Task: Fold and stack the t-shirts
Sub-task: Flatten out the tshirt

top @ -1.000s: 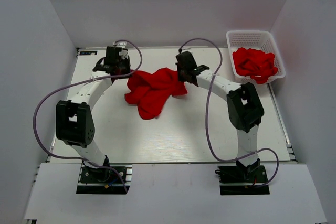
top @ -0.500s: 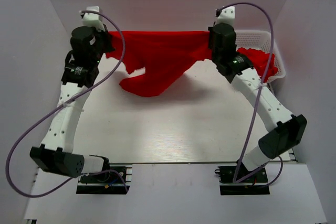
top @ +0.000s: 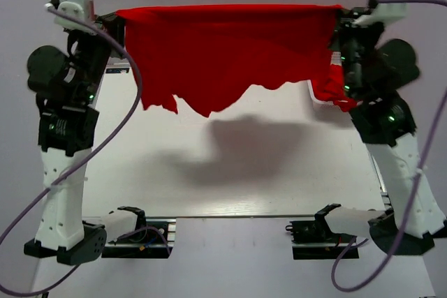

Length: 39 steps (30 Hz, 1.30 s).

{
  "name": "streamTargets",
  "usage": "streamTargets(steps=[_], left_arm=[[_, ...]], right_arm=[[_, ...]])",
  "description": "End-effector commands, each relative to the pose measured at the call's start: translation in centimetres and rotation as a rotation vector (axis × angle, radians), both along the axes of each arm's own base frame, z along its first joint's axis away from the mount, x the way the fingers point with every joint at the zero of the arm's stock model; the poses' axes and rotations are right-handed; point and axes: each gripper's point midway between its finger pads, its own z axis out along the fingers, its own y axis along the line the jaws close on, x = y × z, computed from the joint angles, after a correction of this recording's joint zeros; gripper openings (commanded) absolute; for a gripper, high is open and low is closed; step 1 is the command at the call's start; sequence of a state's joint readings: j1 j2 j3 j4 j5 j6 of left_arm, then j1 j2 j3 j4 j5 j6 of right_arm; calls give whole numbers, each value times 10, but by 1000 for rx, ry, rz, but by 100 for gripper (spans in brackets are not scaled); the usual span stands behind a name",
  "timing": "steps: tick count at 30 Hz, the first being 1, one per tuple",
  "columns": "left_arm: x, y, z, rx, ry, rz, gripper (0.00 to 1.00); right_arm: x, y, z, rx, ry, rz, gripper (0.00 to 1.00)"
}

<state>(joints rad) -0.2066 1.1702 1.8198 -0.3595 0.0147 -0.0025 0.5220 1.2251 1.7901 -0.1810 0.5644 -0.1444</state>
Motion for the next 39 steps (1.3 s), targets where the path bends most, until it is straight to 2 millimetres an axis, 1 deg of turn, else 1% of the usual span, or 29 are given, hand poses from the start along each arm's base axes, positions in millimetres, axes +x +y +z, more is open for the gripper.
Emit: streamTargets(steps=[1, 5, 7, 8, 11, 14, 15, 16, 17, 18, 19, 20, 21, 22, 23, 24, 25, 26, 27, 28, 29, 30, 31, 32, 33, 34, 37, 38, 39], left_arm=[[-73, 0, 62, 14, -211, -79, 0], [-132, -9, 82, 11, -305, -193, 0], [-157, -7, 90, 13, -357, -204, 0], [-156, -8, 88, -5, -339, -215, 0], [-160, -8, 83, -26, -303, -229, 0], [-124, -4, 61, -84, -177, -183, 0], [-114, -4, 54, -88, -146, -169, 0], [-94, -4, 37, -106, -86, -151, 0], [-80, -4, 24, -120, -45, -140, 0], [-65, -4, 10, -134, 1, -120, 0], [-37, -5, -20, -141, 88, -91, 0], [-22, -2, -39, -156, 148, -56, 0], [-6, 5, -58, -173, 196, -1, 0], [13, 6, -96, -173, 293, 35, 0], [31, 7, -124, -177, 364, 70, 0], [46, 14, -166, -182, 453, 138, 0], [55, 19, -189, -195, 505, 182, 0], [61, 25, -218, -211, 580, 246, 0], [75, 38, -270, -208, 683, 359, 0], [82, 43, -294, -254, 734, 414, 2], [85, 44, -322, -247, 811, 443, 17], [102, 41, -366, -215, 926, 451, 86], [111, 45, -386, -203, 988, 467, 100], [105, 45, -411, -184, 1117, 480, 100], [123, 42, -395, -186, 1111, 479, 100], [133, 46, -426, -157, 1208, 510, 100], [147, 45, -416, -138, 1202, 501, 100], [146, 40, -414, -129, 1194, 461, 100], [154, 38, -406, -140, 1139, 435, 100]], right_arm=[[-61, -38, 60, 24, -163, -16, 0], [-106, -52, 80, 40, -246, 37, 0], [-115, -57, 84, 47, -262, 34, 0], [-127, -65, 89, 60, -285, 29, 0], [-135, -68, 92, 72, -312, 31, 0], [-119, -60, 84, 58, -286, 32, 0], [-106, -54, 78, 52, -259, 27, 0], [-95, -51, 72, 40, -241, 13, 0], [-69, -42, 56, 29, -189, -18, 0], [-58, -40, 48, 17, -169, -39, 0], [-41, -33, 36, 8, -155, -53, 0], [-25, -30, 18, -7, -117, -82, 0], [7, -14, 0, -34, -78, -92, 0], [22, -7, -16, -42, -38, -91, 0], [49, 10, -47, -72, 36, -73, 0], [75, 26, -79, -84, 108, -53, 0], [102, 42, -117, -90, 186, -29, 0], [115, 62, -133, -82, 213, 53, 0], [138, 75, -184, -125, 345, 74, 0], [165, 88, -222, -100, 427, 86, 0], [174, 105, -249, -133, 504, 167, 0], [186, 111, -216, -91, 473, 186, 21], [217, 124, -318, -152, 692, 174, 48], [223, 138, -336, -167, 746, 242, 89], [253, 152, -300, -134, 659, 255, 90], [249, 156, -353, -178, 813, 282, 90], [255, 165, -349, -155, 776, 307, 90], [238, 156, -334, -139, 766, 303, 90], [239, 155, -326, -110, 718, 298, 90]])
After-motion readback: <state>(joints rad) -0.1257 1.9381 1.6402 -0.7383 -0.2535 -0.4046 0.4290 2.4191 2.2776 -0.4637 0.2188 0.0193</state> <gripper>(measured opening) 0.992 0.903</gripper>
